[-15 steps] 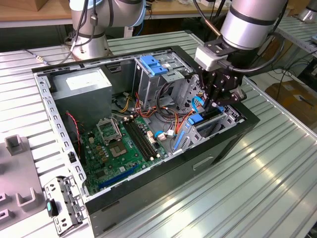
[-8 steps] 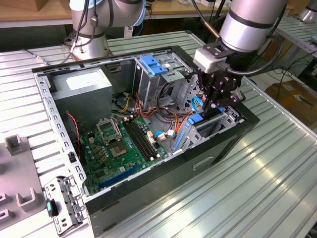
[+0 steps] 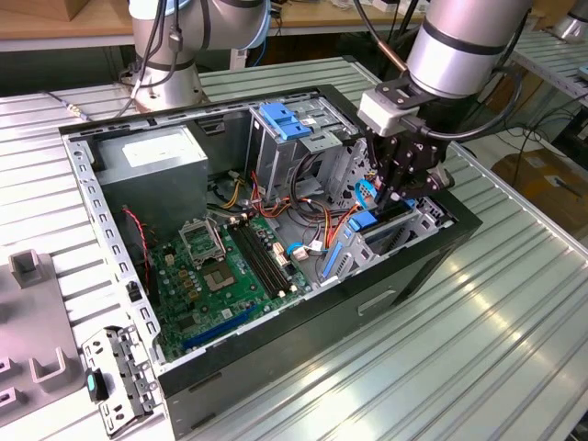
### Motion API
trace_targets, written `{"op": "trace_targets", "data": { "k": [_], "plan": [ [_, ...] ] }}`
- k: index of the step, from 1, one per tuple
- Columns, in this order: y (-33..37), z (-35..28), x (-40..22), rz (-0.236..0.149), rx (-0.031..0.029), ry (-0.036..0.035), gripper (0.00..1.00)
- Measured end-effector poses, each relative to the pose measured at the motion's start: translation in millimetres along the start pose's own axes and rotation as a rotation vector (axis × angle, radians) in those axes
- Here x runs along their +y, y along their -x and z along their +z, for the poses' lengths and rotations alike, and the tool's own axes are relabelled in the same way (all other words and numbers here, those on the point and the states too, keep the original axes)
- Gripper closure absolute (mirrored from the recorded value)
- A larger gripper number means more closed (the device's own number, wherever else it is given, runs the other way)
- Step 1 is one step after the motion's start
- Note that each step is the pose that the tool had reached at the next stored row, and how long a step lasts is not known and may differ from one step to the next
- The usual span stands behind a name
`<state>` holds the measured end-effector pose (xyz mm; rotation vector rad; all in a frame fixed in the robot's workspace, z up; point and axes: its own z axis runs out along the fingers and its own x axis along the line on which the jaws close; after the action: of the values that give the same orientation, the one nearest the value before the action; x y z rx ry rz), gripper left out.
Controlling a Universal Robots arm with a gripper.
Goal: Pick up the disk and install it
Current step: 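Insert the second disk wire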
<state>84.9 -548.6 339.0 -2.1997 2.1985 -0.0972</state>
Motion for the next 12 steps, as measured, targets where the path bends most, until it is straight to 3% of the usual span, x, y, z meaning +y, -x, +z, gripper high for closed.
{"op": "trace_targets", "data": {
  "k": [3,5,6,12],
  "plan": [
    [0.0,0.1,0.0,0.0,-0.0003,-0.0001,0.83],
    [0.0,0.0,-0.1,0.0,-0.0011,-0.0002,0.77],
    [-0.1,-1.8,-0.2,0.0,-0.0003,-0.0001,0.7],
    [-0.3,-16.9,-1.1,0.0,0.0,-0.0005,0.7]
  ]
}}
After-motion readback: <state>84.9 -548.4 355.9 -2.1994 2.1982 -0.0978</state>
